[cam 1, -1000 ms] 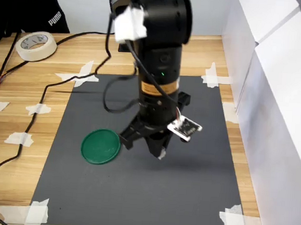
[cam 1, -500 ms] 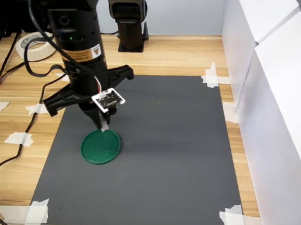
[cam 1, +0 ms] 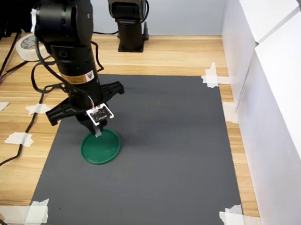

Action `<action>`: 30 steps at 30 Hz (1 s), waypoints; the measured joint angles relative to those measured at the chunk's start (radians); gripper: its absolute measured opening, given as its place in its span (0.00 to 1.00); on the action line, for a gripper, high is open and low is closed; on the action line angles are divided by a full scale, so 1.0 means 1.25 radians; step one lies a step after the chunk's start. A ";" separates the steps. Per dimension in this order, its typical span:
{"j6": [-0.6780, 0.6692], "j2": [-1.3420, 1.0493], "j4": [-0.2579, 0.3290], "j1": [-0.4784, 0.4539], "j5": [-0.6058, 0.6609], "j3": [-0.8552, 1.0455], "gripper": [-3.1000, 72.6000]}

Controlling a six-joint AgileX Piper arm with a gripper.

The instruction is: Grasp a white terminal and put it on the green lid.

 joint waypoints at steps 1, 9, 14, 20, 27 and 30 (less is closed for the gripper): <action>0.001 0.000 -0.001 0.000 -0.013 0.005 0.16; 0.002 0.000 -0.001 0.000 -0.068 0.020 0.20; 0.004 0.000 -0.001 0.000 -0.070 0.020 0.38; 0.004 -0.001 -0.001 0.000 -0.060 0.020 0.63; 0.004 -0.068 0.009 0.000 -0.086 0.052 0.68; 0.004 -0.118 0.021 0.000 -0.129 0.079 0.67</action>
